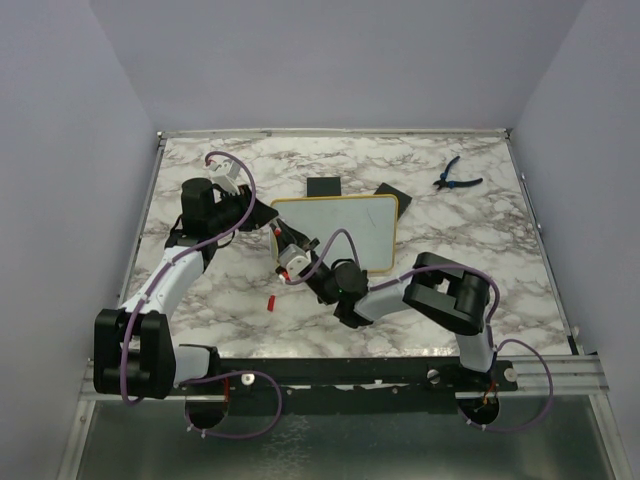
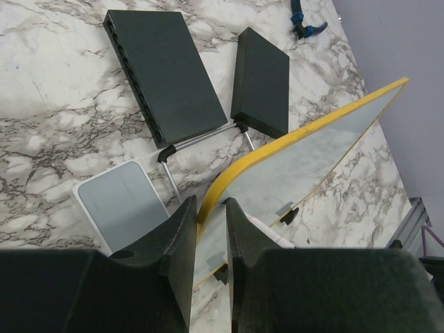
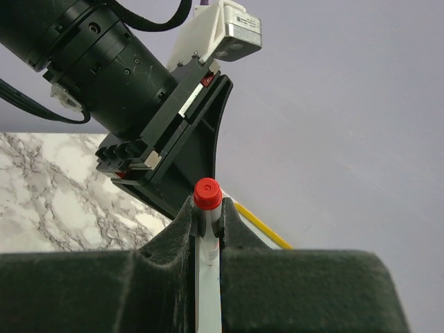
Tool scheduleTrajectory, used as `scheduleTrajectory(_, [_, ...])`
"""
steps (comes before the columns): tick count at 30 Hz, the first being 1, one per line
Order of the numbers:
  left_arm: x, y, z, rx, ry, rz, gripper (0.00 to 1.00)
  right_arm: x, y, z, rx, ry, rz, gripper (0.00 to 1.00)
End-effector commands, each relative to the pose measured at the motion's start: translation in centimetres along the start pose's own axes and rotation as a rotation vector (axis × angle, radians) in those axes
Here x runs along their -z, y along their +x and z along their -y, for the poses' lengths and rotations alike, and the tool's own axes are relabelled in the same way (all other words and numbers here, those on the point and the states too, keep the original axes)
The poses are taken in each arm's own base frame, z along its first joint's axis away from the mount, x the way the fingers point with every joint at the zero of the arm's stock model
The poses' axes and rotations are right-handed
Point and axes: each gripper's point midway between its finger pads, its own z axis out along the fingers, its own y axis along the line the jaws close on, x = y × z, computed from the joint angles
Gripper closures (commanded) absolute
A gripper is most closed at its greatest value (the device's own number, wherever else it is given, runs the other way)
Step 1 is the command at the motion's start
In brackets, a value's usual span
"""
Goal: Write a sentence on the whiteboard
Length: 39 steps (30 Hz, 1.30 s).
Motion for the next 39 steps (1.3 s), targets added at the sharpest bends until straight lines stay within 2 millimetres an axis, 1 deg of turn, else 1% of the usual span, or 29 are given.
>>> scheduleTrajectory(1, [0.5,-0.7,1.1,-0.035,0.029,0.028,0.86,0.6,-2.6,5.0,-0.037,0.186,0.098,0.99])
scheduleTrajectory(21, [0.6,-0.8,1.2,-0.039,0.026,0.033,0.87,0.9,-2.6,6.2,0.0,0.21,0.085,0.99])
scheduleTrajectory(26, [0.6,-0.8,1.2,-0.038,0.026,0.033,0.87,0.9,-2.6,6.2,-0.001,0.207,0.087,0.99])
scheduleTrajectory(29, [0.6,-0.7,1.2,-0.039,0.026,0.032,0.87,0.9,-3.1,6.0,-0.015,0.189,0.111,0.99])
scheduleTrajectory(33, [0.6,-0.8,1.2,-0.038,0.027,0.032,0.87,1.0,-5.0,5.7,-0.06,0.148,0.175,0.99])
scheduleTrajectory(36, [0.6,-0.7,1.2,-0.036,0.025,0.031,0.87,1.4,-6.3,5.6,-0.11,0.127,0.209,0.99])
scheduleTrajectory(39, [0.6,-0.8,1.3,-0.038,0.027,0.033,0.87,1.9,-6.7,5.4,-0.144,0.109,0.217,0.99])
